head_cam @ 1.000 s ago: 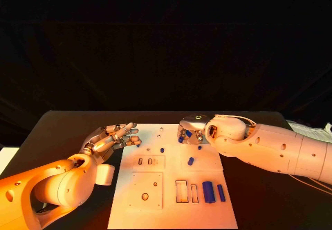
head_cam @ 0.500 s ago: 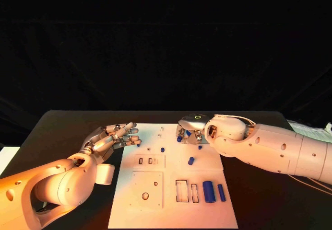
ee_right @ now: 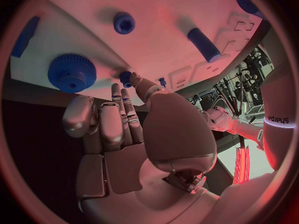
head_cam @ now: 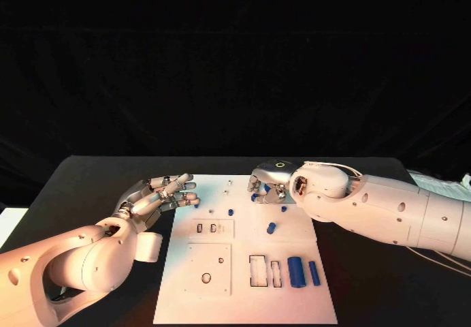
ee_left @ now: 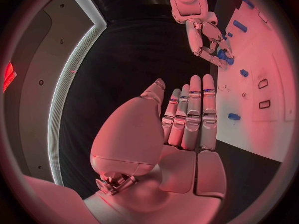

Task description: Assemble the parts on the task board

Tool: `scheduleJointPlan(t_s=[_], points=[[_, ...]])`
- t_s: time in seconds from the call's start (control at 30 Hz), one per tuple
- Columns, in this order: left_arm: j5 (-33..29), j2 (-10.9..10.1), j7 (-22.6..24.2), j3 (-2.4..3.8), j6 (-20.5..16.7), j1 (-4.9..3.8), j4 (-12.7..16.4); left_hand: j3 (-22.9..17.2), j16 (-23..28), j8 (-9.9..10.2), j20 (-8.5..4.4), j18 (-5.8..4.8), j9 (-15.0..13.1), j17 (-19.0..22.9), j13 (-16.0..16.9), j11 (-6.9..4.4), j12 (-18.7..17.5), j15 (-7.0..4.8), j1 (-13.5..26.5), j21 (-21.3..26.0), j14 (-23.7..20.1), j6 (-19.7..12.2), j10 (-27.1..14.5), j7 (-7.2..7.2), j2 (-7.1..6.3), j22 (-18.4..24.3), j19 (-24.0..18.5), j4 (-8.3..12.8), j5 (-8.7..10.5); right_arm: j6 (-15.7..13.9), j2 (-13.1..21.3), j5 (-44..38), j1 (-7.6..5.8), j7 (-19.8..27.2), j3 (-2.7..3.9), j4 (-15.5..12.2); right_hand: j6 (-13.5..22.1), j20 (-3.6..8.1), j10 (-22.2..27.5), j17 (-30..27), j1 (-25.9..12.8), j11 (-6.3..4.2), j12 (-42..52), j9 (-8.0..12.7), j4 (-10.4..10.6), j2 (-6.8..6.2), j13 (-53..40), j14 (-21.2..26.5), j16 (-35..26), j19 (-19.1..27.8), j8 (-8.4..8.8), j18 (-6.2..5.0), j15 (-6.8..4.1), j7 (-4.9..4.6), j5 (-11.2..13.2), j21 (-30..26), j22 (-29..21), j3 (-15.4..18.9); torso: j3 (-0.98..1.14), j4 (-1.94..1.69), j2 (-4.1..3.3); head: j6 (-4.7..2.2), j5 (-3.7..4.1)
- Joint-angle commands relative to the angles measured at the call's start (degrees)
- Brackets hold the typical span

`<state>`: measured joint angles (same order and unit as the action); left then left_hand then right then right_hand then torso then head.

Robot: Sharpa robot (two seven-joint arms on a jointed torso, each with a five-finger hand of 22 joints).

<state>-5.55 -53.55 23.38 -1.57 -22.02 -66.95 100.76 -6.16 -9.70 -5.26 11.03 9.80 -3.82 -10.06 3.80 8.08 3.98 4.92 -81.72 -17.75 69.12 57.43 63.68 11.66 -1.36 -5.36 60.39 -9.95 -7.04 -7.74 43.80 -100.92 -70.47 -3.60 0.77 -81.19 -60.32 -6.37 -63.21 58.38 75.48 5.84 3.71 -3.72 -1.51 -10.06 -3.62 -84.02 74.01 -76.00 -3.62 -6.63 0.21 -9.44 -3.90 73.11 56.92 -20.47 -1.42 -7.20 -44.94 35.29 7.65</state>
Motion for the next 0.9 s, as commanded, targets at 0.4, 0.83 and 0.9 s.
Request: scheduleJointPlan(t_s=[0.4, 0.83, 0.9], points=[[-0.05, 0.06, 0.10, 0.05, 1.00, -0.08, 0.01, -0.04, 0.29, 0.25, 0.10, 0.71, 0.06, -0.11, -0.09, 0.45, -0.36, 0.18, -0.56, 0.24, 0.13, 0.03, -0.18, 0.35, 0.11, 0.10, 0.15, 0.41, 0.10, 0.53, -0.15, 0.37, 0.17, 1.41, -0.12, -0.21, -1.01, -0.07, -1.80, 0.17, 1.72, -0.35, 0.65, -0.38, 1.03, 1.16, -0.27, -1.00, 0.07, -0.30, -0.41, 0.60, 0.26, 0.49, -1.21, 0.47, 1.06, 0.98, -0.02, -0.03, -0.04, 0.04, -0.01], [-0.05, 0.15, 0.00, 0.05, 1.13, -0.08, -0.11, -0.11, 0.35, 0.30, 0.10, 0.71, 0.06, -0.14, -0.09, 0.46, -0.37, 0.18, -0.66, 0.26, 0.15, 0.03, -0.22, 0.37, 0.15, 0.12, 0.17, 0.50, 0.09, 3.51, -0.26, 0.17, 0.17, 1.32, -0.12, 0.10, -5.11, 1.07, -6.65, 2.43, 2.94, -1.84, 0.81, -0.79, 1.81, 2.69, -0.27, -1.58, 1.59, -1.49, -0.99, 1.00, -0.92, 1.90, -1.25, 2.00, 3.40, -2.40, -0.03, -0.09, -0.04, 0.35, 0.16], [-0.05, 0.16, -0.02, 0.05, 1.16, -0.08, -0.13, -0.11, 0.35, 0.30, 0.10, 0.71, 0.06, -0.14, -0.09, 0.46, -0.37, 0.18, -0.66, 0.26, 0.15, 0.03, -0.22, 0.37, 0.15, 0.12, 0.17, 0.50, 0.09, 3.68, -0.29, 0.04, 0.17, 1.23, -0.12, 0.20, -5.23, 1.12, -6.80, 2.52, 2.99, -1.89, 0.75, -0.79, 1.82, 2.71, -0.26, -1.59, 1.65, -1.52, -0.96, 1.02, -0.95, 1.93, -1.23, 2.05, 3.47, -2.58, -0.03, -0.11, -0.04, 0.37, 0.15]])
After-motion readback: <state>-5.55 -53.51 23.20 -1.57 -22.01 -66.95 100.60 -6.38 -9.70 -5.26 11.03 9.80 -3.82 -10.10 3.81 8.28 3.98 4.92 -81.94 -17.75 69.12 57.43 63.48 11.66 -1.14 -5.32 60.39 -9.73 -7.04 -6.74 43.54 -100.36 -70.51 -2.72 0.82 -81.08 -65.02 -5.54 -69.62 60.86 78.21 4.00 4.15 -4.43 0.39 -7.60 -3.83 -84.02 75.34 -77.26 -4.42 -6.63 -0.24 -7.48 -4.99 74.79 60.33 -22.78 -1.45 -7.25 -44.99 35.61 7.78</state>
